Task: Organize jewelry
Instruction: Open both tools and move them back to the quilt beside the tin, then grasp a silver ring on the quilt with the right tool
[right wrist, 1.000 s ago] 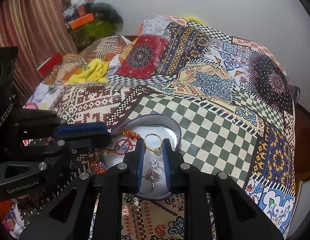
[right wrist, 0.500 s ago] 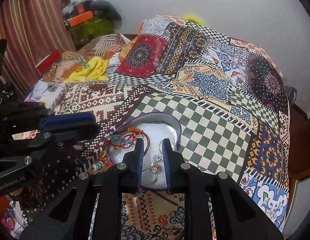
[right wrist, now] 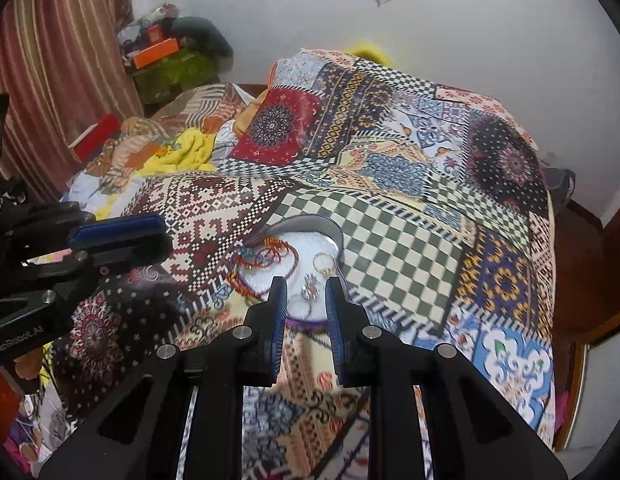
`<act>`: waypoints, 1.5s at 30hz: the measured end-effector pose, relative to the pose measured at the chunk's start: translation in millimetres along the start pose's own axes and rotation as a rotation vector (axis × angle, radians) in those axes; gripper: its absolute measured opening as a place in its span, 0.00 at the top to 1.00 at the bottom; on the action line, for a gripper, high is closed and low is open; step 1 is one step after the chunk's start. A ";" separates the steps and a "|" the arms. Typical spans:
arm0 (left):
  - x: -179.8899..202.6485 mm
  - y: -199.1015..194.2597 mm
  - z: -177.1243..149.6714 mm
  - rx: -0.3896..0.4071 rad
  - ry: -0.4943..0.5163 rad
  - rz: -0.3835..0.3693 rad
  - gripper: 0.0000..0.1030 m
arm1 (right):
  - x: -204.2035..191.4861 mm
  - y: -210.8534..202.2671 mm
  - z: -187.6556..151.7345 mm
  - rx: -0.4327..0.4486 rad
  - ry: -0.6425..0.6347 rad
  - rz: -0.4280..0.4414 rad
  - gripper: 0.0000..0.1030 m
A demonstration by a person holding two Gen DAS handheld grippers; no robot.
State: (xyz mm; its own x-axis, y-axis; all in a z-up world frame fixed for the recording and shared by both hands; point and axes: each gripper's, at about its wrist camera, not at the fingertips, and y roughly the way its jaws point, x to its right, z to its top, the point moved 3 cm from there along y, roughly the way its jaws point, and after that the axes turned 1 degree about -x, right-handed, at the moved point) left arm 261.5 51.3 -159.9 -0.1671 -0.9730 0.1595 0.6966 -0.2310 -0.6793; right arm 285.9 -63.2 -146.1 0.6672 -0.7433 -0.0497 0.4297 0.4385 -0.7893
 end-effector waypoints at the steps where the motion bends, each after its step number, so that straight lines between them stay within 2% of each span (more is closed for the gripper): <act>1: 3.8 -1.0 -2.3 -0.004 0.002 -0.002 0.83 | 1.9 -4.6 -2.0 0.005 0.011 0.002 0.83; 6: 20.9 2.4 -11.9 -0.037 0.021 -0.021 0.83 | 11.4 -26.9 -16.7 0.024 0.047 -0.009 0.83; 8: 28.4 5.7 -16.6 -0.051 0.029 -0.028 0.83 | 14.6 -29.3 -23.6 0.020 0.048 -0.030 0.79; 10: 35.7 10.1 -21.4 -0.065 0.034 -0.037 0.83 | 19.2 -27.5 -35.2 0.006 0.061 -0.040 0.55; 12: 42.5 16.0 -27.5 -0.080 0.043 -0.038 0.82 | 23.6 -23.6 -47.1 0.009 0.082 -0.049 0.50; 18: 53.9 39.7 -48.1 -0.145 0.049 -0.058 0.79 | 33.7 13.5 -80.0 -0.098 0.104 -0.067 0.50; 22: 54.9 55.3 -56.6 -0.186 0.044 -0.062 0.79 | 32.1 25.2 -87.9 -0.123 0.076 -0.068 0.50; 24: 54.1 60.8 -58.3 -0.198 0.041 -0.064 0.79 | 29.7 27.5 -87.7 -0.119 0.055 -0.072 0.53; 28: 51.3 69.7 -58.8 -0.203 0.036 -0.065 0.79 | 24.6 32.5 -84.8 -0.126 0.014 -0.054 0.73; 31: 50.0 74.4 -56.6 -0.203 0.034 -0.064 0.79 | 23.6 35.8 -84.4 -0.128 0.007 -0.040 0.81; 37: 52.9 86.2 -51.2 -0.220 0.029 -0.080 0.79 | 33.2 29.9 -86.1 -0.097 0.047 -0.015 0.81; 45: 74.7 113.5 -43.3 -0.258 0.099 -0.074 0.79 | 54.7 8.0 -85.8 -0.015 0.102 -0.011 0.81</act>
State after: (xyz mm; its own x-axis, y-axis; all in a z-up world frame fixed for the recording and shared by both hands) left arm 297.9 -47.5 -256.2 -0.2871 -0.9456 0.1532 0.4818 -0.2807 -0.8301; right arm 273.6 -143.7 -207.6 0.5969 -0.7958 -0.1022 0.4269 0.4229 -0.7993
